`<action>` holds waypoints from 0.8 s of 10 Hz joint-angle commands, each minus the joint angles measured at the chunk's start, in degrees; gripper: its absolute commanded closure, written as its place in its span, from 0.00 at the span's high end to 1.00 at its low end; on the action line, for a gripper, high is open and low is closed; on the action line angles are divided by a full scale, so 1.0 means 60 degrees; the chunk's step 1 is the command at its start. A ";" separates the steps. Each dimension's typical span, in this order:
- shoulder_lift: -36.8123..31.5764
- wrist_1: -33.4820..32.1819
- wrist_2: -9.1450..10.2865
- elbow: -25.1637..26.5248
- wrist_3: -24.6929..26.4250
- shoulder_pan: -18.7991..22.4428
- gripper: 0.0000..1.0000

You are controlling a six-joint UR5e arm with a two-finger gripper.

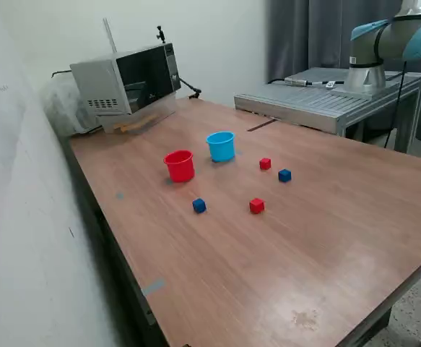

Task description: Place red objects in the red bin, and blue objects in the blue bin.

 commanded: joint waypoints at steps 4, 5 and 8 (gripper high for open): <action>0.0044 -0.0204 0.0131 -0.0132 0.0087 -0.0014 1.00; 0.0044 -0.0220 0.0190 -0.0161 0.0117 -0.0015 1.00; 0.0044 -0.0307 0.2015 -0.0146 0.0117 -0.0043 1.00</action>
